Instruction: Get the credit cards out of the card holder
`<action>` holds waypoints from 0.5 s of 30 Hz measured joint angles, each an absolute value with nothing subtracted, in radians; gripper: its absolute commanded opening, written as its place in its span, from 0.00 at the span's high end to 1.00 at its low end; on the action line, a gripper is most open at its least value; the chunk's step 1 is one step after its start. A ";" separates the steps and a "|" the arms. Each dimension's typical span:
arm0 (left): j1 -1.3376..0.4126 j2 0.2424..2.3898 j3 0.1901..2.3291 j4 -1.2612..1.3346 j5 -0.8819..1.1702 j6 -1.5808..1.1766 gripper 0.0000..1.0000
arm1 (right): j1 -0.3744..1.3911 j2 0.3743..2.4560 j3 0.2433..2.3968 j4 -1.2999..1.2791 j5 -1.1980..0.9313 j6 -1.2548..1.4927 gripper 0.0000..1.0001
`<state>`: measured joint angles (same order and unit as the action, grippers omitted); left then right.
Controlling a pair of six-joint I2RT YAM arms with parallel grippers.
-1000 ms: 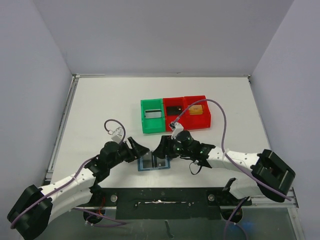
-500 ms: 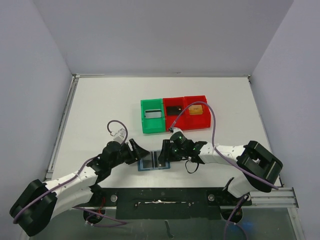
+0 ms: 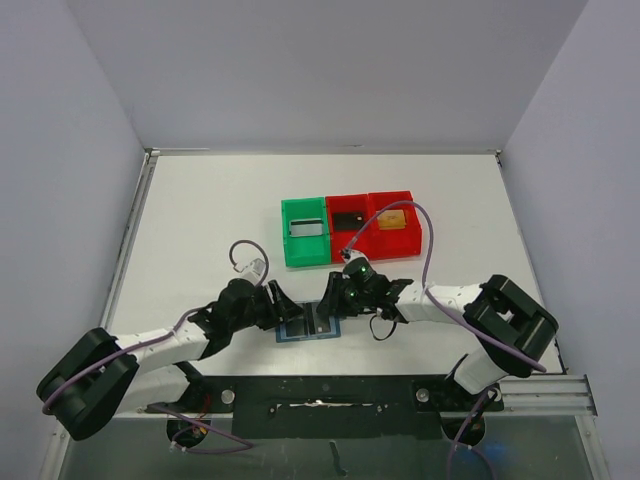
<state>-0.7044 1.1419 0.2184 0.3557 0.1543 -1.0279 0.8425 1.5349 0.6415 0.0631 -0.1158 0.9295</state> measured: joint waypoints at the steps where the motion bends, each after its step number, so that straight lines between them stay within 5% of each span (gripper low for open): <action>1: -0.709 1.148 0.222 0.355 0.155 -1.027 0.51 | 0.838 1.539 0.640 0.073 -0.119 0.932 0.65; 15: -0.746 1.282 0.313 0.399 0.173 -1.035 0.52 | 0.832 1.542 0.605 0.143 -0.124 0.974 0.67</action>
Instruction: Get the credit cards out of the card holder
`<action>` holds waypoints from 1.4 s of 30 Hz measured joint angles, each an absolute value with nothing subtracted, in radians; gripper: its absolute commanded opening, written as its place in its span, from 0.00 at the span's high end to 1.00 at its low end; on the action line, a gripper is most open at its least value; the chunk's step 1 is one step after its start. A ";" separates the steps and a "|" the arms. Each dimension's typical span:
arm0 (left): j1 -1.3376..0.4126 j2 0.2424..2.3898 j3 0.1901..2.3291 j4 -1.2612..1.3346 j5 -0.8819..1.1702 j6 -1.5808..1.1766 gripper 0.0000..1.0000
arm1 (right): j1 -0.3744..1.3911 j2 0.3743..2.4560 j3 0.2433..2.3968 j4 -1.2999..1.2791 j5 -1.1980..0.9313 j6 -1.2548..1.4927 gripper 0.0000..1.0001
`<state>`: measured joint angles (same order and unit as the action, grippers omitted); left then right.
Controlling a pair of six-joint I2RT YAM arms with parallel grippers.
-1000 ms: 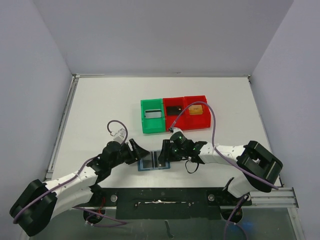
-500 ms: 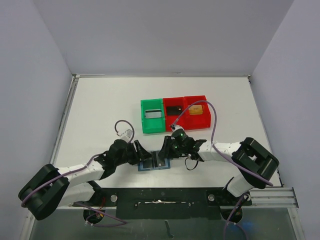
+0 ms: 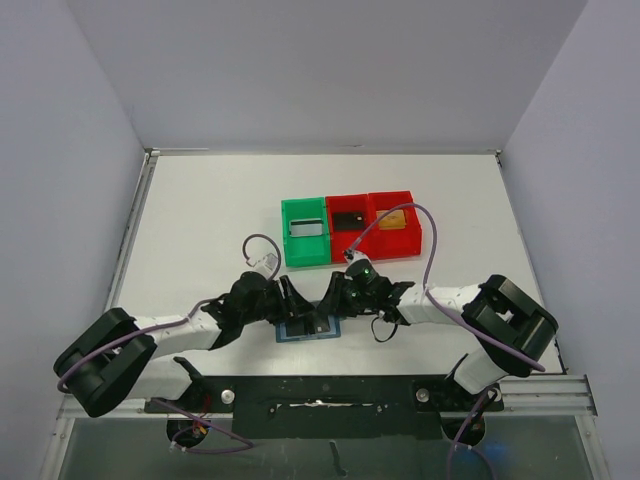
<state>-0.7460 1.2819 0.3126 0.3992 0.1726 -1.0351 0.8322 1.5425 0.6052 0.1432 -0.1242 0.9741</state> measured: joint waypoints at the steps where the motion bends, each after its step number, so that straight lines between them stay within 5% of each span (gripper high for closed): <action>1: -0.747 1.288 0.313 0.399 0.171 -1.038 0.52 | 0.832 1.542 0.603 0.149 -0.124 0.977 0.67; 21: -0.760 1.370 0.306 0.472 0.163 -1.069 0.58 | 0.824 1.530 0.530 0.279 -0.147 1.015 0.67; 42: -0.752 1.430 0.258 0.589 0.153 -1.097 0.90 | 0.818 1.523 0.525 0.273 -0.146 1.026 0.69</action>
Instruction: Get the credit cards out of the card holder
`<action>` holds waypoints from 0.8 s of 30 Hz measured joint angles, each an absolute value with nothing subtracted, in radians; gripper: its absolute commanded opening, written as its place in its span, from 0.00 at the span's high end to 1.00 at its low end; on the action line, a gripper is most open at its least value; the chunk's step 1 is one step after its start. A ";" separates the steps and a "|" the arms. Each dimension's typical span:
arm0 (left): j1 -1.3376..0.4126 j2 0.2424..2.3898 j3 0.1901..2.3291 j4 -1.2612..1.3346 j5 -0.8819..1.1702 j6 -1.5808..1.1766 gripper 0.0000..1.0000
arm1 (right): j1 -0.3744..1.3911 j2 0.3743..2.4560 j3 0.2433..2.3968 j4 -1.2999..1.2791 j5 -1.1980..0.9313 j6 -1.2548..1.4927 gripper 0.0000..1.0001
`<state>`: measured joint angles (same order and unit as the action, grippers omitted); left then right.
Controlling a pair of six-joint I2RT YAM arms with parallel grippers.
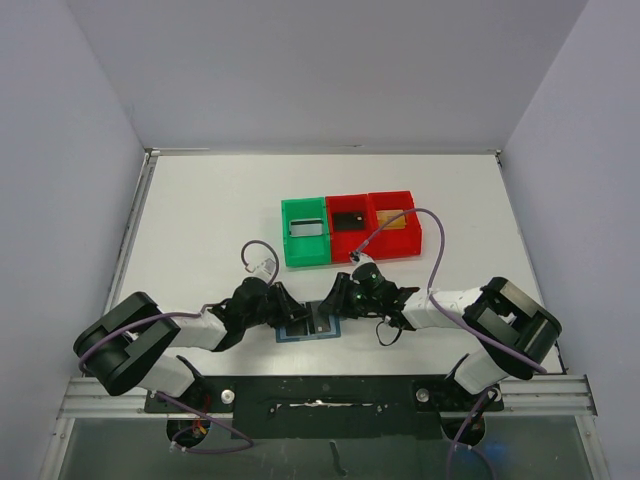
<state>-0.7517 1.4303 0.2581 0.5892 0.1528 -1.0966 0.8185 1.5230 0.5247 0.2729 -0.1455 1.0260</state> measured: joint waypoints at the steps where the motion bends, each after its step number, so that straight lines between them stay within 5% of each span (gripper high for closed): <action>1: -0.752 1.430 0.258 0.589 0.152 -1.096 0.92 | 0.818 1.523 0.525 0.273 -0.146 1.026 0.69; 9: -0.751 1.437 0.251 0.605 0.157 -1.097 0.96 | 0.818 1.516 0.519 0.273 -0.143 1.027 0.69; 17: -0.751 1.453 0.249 0.635 0.169 -1.104 0.83 | 0.818 1.510 0.513 0.274 -0.142 1.029 0.69; 24: -0.751 1.467 0.233 0.689 0.172 -1.124 0.81 | 0.818 1.509 0.507 0.284 -0.142 1.030 0.69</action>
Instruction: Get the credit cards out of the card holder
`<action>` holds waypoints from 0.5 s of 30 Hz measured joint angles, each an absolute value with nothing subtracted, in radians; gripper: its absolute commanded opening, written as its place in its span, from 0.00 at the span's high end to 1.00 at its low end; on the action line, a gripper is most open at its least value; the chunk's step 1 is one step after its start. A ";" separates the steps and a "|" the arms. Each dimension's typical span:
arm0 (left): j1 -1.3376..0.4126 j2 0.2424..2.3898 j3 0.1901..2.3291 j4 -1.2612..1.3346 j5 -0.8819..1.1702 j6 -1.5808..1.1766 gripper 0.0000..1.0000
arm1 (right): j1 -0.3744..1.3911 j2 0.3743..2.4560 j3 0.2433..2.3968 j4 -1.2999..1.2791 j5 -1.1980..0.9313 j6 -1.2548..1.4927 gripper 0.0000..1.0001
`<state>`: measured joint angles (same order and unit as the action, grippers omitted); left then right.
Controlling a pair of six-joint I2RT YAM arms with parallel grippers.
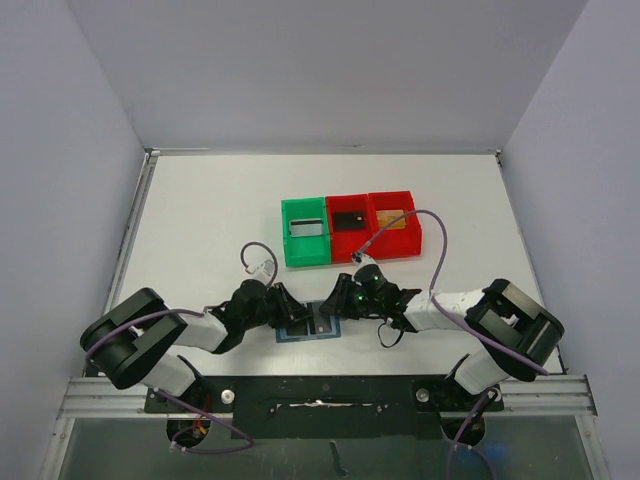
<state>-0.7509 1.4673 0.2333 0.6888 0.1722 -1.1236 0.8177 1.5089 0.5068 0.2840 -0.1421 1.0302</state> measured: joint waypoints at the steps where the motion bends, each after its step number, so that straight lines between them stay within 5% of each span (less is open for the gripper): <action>1: -0.751 1.471 0.231 0.698 0.173 -1.124 0.81 | 0.817 1.509 0.504 0.288 -0.142 1.031 0.69; 15: -0.743 1.509 0.207 0.773 0.184 -1.148 1.00 | 0.812 1.508 0.486 0.321 -0.151 1.049 0.69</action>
<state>-0.7429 1.5085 0.2070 0.7734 0.1837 -1.1484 0.8116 1.5078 0.4858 0.3214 -0.1513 1.0492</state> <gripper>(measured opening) 0.013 0.309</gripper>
